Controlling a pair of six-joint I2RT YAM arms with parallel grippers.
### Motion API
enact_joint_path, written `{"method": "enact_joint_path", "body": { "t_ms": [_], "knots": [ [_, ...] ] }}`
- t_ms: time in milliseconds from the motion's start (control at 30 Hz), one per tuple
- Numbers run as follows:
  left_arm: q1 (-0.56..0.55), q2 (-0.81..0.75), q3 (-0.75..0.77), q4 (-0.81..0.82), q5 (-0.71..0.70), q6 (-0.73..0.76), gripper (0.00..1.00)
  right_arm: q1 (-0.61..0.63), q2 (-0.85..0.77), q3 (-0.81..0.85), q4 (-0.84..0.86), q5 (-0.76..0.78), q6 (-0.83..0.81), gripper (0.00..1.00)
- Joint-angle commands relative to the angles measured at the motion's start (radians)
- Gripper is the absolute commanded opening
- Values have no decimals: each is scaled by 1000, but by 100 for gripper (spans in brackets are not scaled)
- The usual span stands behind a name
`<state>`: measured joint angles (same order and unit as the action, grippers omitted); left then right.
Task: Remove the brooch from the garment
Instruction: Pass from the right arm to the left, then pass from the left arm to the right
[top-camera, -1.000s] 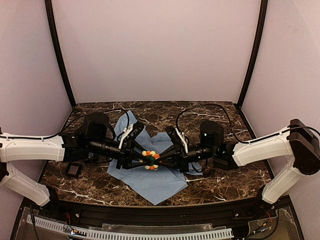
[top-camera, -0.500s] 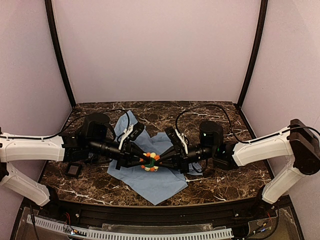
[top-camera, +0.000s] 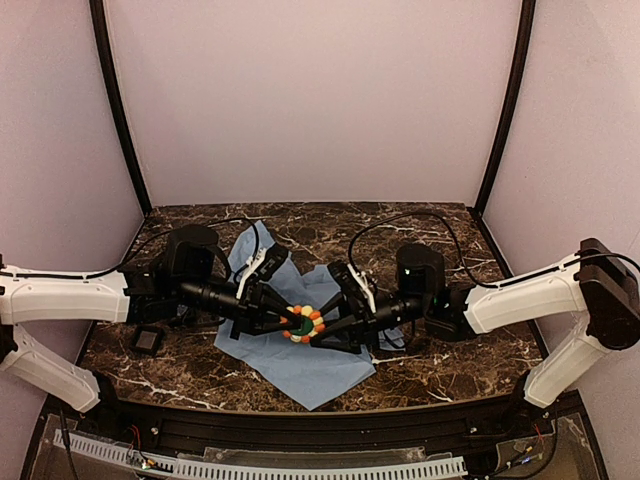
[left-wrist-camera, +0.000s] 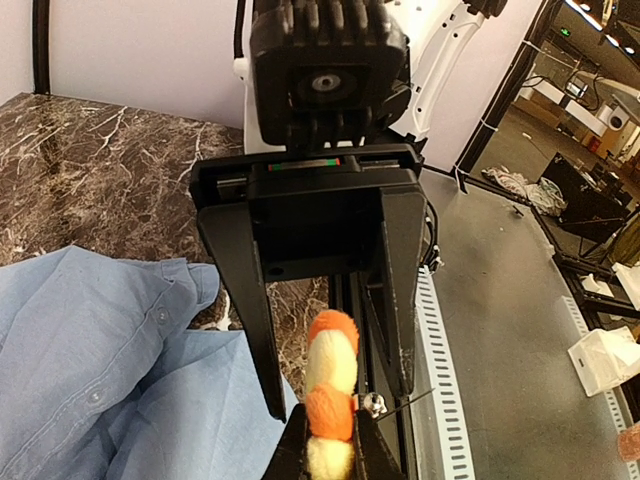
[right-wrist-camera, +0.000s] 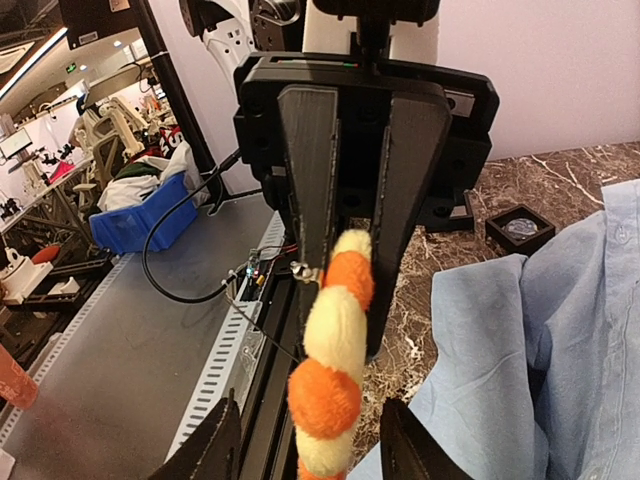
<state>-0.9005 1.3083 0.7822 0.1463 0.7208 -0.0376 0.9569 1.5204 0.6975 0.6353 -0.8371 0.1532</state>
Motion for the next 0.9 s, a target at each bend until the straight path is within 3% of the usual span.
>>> {"method": "enact_joint_path", "body": {
  "t_ms": [0,400,867],
  "knots": [
    [2,4,-8,23,24,-6,1,20,2,27,28,17,5,50],
    [2,15,-5,16,48,4,1,26,55,71,58,19,49,54],
    [2,19,-4,1,54,24,1,26,81,101,53,0,71,33]
  ]
}}
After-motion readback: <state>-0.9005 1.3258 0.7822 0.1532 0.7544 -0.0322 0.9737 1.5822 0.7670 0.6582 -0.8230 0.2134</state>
